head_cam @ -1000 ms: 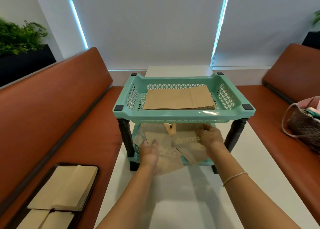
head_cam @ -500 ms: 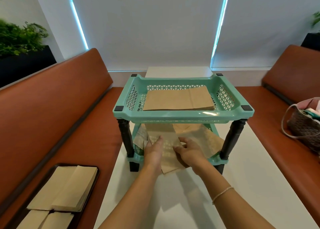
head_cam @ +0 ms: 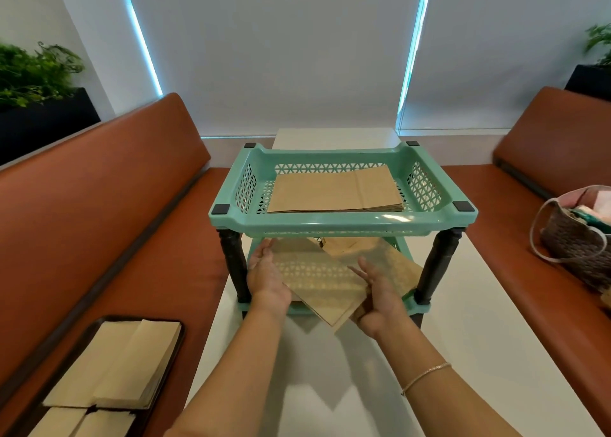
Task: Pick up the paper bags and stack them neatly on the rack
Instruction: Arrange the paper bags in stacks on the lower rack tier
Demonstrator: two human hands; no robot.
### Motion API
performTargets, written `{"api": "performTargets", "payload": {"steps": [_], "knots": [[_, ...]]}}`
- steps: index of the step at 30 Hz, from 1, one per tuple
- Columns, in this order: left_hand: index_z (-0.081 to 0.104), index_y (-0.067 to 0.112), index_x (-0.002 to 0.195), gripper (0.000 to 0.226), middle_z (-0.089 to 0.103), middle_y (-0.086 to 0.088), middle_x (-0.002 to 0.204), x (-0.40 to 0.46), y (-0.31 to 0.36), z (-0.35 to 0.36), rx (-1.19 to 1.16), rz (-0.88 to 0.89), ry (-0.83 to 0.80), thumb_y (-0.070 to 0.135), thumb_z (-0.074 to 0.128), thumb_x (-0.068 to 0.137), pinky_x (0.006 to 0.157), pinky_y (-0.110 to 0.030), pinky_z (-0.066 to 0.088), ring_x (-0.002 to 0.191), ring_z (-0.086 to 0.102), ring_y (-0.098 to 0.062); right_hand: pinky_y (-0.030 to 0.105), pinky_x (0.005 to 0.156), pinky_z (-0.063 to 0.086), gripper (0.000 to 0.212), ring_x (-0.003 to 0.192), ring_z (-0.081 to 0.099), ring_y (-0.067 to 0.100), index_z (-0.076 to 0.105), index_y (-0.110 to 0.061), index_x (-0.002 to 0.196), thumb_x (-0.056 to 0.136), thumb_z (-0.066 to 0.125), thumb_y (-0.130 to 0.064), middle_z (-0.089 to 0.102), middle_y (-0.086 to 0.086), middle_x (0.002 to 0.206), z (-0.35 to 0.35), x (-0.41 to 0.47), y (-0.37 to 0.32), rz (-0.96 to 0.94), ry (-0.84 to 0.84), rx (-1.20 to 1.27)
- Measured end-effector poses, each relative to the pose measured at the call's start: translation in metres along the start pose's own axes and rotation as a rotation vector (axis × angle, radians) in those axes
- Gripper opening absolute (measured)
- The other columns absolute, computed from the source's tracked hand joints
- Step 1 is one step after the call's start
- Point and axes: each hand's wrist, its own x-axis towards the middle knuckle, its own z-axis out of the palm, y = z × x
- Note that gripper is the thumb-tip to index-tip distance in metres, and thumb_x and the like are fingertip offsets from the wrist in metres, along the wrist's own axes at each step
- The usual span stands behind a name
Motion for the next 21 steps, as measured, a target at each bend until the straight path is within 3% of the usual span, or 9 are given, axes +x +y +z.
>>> {"api": "performTargets", "payload": {"steps": [3, 5, 8, 10, 13, 15, 17, 21], "knots": [[0.061, 0.025, 0.105, 0.02, 0.059, 0.002, 0.119, -0.001, -0.002, 0.002, -0.017, 0.029, 0.026, 0.018, 0.044, 0.099, 0.11, -0.048, 0.032, 0.126, 0.045, -0.021, 0.044, 0.082, 0.05, 0.026, 0.079, 0.063, 0.027, 0.061, -0.009, 0.087, 0.086, 0.061, -0.036, 0.065, 0.011, 0.084, 0.005, 0.0, 0.004, -0.056, -0.035, 0.058], [0.058, 0.024, 0.119, 0.024, 0.056, 0.001, 0.127, -0.003, -0.005, 0.005, 0.025, 0.03, 0.0, 0.021, 0.049, 0.097, 0.107, -0.044, 0.035, 0.125, 0.046, -0.022, 0.046, 0.083, 0.05, 0.021, 0.08, 0.063, 0.028, 0.062, -0.01, 0.09, 0.087, 0.062, -0.03, 0.066, 0.011, 0.086, 0.012, 0.0, 0.007, -0.1, -0.053, 0.08], [0.058, 0.028, 0.099, 0.015, 0.065, -0.004, 0.101, -0.009, -0.011, 0.008, -0.065, -0.032, -0.083, 0.015, 0.058, 0.092, 0.075, -0.039, 0.054, 0.09, 0.063, -0.024, 0.047, 0.084, 0.051, 0.021, 0.085, 0.064, 0.03, 0.063, -0.011, 0.102, 0.085, 0.064, -0.022, 0.068, 0.012, 0.095, 0.018, 0.001, 0.013, -0.124, -0.04, 0.104], [0.057, 0.025, 0.095, 0.015, 0.065, -0.004, 0.091, -0.007, -0.013, 0.007, -0.104, -0.046, -0.096, 0.01, 0.058, 0.091, 0.063, -0.034, 0.054, 0.079, 0.064, -0.022, 0.046, 0.082, 0.053, 0.02, 0.085, 0.064, 0.03, 0.063, -0.01, 0.103, 0.085, 0.064, -0.018, 0.069, 0.013, 0.098, 0.017, 0.003, 0.014, -0.14, -0.029, 0.107], [0.057, 0.033, 0.099, 0.019, 0.062, -0.006, 0.112, -0.004, -0.012, 0.004, -0.06, -0.046, -0.095, 0.018, 0.064, 0.088, 0.085, -0.052, 0.052, 0.103, 0.059, -0.029, 0.044, 0.075, 0.054, 0.011, 0.079, 0.064, 0.028, 0.062, -0.01, 0.093, 0.083, 0.066, -0.012, 0.068, 0.012, 0.09, 0.01, 0.009, 0.011, -0.172, 0.008, 0.076], [0.054, 0.035, 0.111, 0.032, 0.058, -0.009, 0.121, -0.006, -0.011, 0.005, -0.062, -0.079, -0.082, 0.018, 0.065, 0.086, 0.092, -0.058, 0.046, 0.111, 0.056, -0.032, 0.05, 0.082, 0.053, 0.013, 0.084, 0.064, 0.031, 0.062, -0.008, 0.092, 0.08, 0.068, -0.007, 0.067, 0.015, 0.094, 0.008, 0.014, 0.013, -0.203, 0.035, 0.05], [0.046, 0.028, 0.125, 0.046, 0.058, -0.013, 0.121, -0.012, -0.017, 0.01, -0.024, -0.12, -0.05, 0.017, 0.067, 0.085, 0.091, -0.057, 0.047, 0.109, 0.057, -0.036, 0.056, 0.09, 0.049, 0.021, 0.09, 0.063, 0.034, 0.061, -0.007, 0.093, 0.075, 0.071, -0.001, 0.063, 0.019, 0.098, 0.012, 0.015, 0.019, -0.241, 0.058, 0.058], [0.054, 0.013, 0.114, 0.032, 0.064, -0.019, 0.11, -0.029, -0.038, 0.018, 0.039, -0.132, -0.088, 0.011, 0.068, 0.085, 0.085, -0.056, 0.051, 0.098, 0.063, -0.038, 0.046, 0.08, 0.052, 0.026, 0.069, 0.06, 0.025, 0.053, -0.012, 0.077, 0.074, 0.069, 0.009, 0.061, 0.011, 0.078, 0.017, 0.015, 0.022, -0.31, 0.122, 0.129]]}}
